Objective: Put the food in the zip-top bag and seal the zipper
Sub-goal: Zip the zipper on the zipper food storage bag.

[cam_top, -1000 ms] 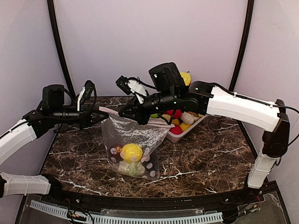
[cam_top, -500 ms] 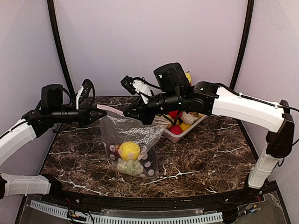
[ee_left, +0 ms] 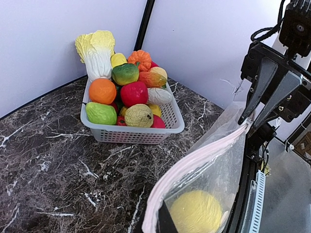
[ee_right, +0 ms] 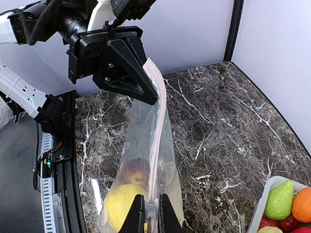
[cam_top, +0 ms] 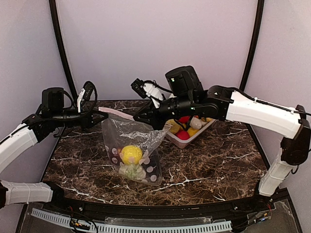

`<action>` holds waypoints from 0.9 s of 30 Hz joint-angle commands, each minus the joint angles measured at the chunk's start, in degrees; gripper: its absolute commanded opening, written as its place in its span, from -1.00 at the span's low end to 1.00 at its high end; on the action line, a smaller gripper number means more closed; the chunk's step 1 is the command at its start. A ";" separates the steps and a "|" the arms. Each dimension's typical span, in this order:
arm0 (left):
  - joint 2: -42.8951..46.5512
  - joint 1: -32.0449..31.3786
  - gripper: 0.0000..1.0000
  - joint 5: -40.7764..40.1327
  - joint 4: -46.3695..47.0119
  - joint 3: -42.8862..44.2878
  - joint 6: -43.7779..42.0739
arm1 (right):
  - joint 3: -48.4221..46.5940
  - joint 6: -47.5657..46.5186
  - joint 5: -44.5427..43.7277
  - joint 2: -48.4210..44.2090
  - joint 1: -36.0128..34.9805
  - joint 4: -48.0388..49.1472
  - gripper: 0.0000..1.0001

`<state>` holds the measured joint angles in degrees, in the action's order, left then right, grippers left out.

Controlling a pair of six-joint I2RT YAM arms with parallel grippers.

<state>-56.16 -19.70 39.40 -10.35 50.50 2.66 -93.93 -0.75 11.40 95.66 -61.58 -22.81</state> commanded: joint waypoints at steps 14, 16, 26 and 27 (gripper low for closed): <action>1.25 3.19 -0.99 -9.46 -2.13 -0.67 0.64 | 4.55 2.22 -2.67 -6.16 1.10 -1.80 -1.00; 1.35 3.33 -0.99 -9.80 -2.20 -0.67 0.78 | 4.99 2.29 -2.91 -6.51 1.38 -1.80 -1.00; 1.69 4.02 -0.99 -11.90 -2.49 -0.75 1.00 | 7.22 3.13 -4.06 -8.21 2.41 -1.70 -1.00; 1.68 4.08 -0.99 -12.24 -2.53 -0.75 0.93 | 7.45 3.24 -4.10 -8.39 2.55 -1.61 -1.00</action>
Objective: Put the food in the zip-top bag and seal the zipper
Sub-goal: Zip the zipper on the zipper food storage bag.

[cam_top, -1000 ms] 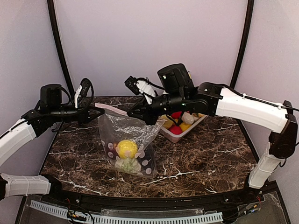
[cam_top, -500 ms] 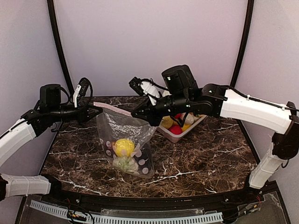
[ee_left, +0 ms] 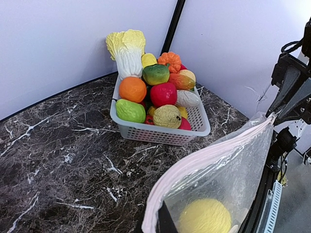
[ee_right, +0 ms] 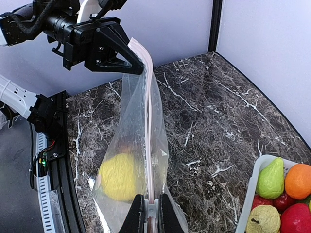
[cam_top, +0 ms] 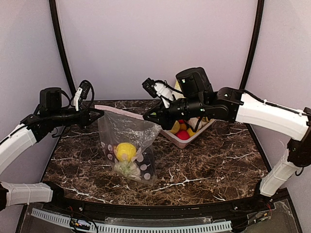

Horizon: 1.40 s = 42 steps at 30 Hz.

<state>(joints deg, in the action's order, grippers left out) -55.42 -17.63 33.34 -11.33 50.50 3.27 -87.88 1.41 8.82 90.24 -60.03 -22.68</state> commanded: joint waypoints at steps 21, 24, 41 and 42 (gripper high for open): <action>1.88 2.58 -0.99 -14.66 -3.84 -0.57 -0.79 | 5.55 2.36 -2.71 -6.75 3.14 -1.80 -1.00; 2.27 2.58 -0.99 -15.54 -3.99 -0.58 -1.05 | 5.78 2.53 -2.81 -7.08 3.25 -1.92 -1.00; 0.98 2.57 -0.66 -1.76 -2.37 -0.37 -1.99 | 6.79 4.37 0.77 -5.90 3.66 1.57 -0.70; 0.99 2.59 -0.50 1.40 -1.34 -0.43 -1.70 | 6.61 4.59 1.44 -5.36 3.69 2.09 -0.60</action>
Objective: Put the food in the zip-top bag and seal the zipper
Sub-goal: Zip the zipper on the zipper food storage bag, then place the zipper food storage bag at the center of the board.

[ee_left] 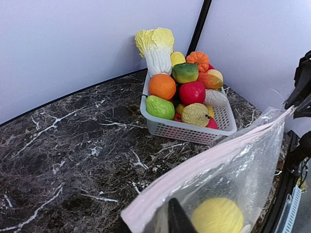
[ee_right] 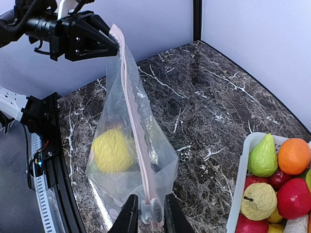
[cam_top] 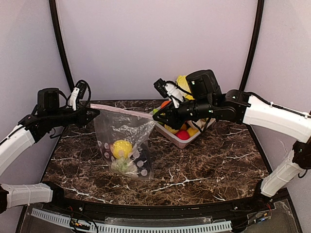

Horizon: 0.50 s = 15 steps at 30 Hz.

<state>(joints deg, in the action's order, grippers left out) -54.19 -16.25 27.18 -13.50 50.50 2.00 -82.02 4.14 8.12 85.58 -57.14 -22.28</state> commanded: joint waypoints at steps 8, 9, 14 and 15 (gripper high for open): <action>3.54 1.22 0.82 11.63 4.36 -2.17 0.48 | -0.60 2.26 3.38 1.04 0.76 3.50 0.09; 3.82 1.22 0.85 10.82 4.49 -2.25 0.51 | -0.60 2.12 3.56 0.93 0.77 3.68 0.22; 3.82 1.22 0.97 0.22 1.48 -1.38 0.36 | -0.15 2.14 1.97 -0.24 0.74 4.25 0.66; 3.60 1.22 0.97 -3.26 0.10 -1.11 0.28 | -0.02 2.30 1.04 -0.51 0.78 4.26 0.73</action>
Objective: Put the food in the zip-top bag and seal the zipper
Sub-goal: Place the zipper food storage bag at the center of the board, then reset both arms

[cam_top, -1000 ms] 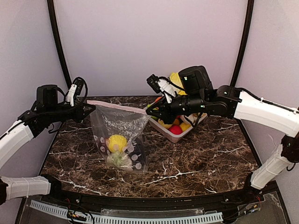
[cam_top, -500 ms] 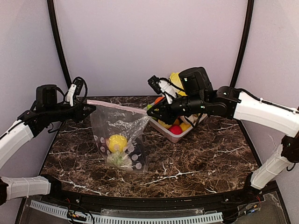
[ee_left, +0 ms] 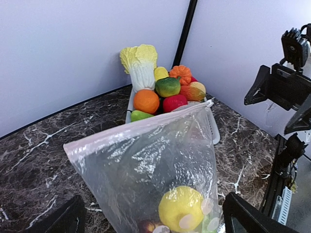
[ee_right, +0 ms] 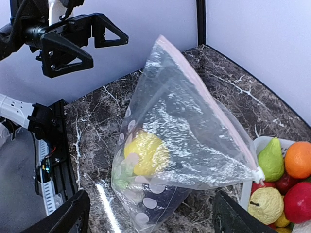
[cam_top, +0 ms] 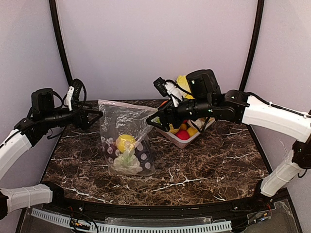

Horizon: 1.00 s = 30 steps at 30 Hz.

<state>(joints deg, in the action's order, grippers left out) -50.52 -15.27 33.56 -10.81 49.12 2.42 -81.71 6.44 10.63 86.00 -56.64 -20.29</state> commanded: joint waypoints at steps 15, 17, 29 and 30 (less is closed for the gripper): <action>-1.98 2.21 0.97 -16.32 -5.46 1.95 1.70 | 6.75 10.63 -14.66 -7.47 8.08 1.66 0.97; -2.40 4.09 0.97 -16.52 -6.24 1.93 3.00 | 9.66 13.28 -14.77 -9.34 11.01 1.66 0.97; -5.53 25.16 0.97 -11.56 -6.63 -0.52 11.01 | 29.60 19.01 -8.13 -21.74 38.11 3.68 0.97; -5.19 26.01 0.97 -11.78 -6.35 -0.69 11.29 | 31.07 18.89 -7.83 -22.65 40.47 3.83 0.97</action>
<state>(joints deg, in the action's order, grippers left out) -57.12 6.76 20.58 -16.86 49.63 10.35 -55.48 23.29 -0.32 66.83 -23.14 -18.76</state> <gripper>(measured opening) 0.987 0.986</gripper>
